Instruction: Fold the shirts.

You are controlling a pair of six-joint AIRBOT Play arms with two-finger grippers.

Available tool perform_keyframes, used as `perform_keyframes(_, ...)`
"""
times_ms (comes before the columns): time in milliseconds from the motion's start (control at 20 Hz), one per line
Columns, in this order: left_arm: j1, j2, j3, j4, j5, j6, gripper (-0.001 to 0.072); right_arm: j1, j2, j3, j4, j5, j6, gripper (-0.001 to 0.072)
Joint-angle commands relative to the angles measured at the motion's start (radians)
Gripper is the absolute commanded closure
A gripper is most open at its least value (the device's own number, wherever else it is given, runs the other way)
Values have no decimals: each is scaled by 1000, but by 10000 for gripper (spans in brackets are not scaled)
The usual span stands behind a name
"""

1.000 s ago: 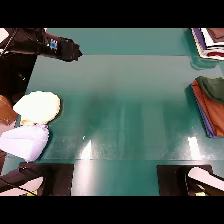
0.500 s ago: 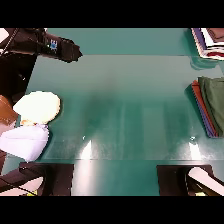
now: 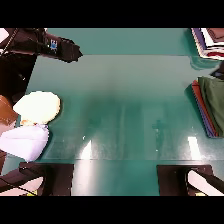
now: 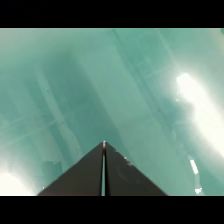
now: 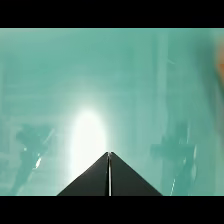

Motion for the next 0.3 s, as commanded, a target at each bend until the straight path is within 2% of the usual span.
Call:
perform_keyframes(0,0,0,0,-1,1,0,683,185,-1,16,13,-62,-17,692)
perform_keyframes(250,0,0,0,-1,1,0,683,223,0,16,13,-55,-17,692)
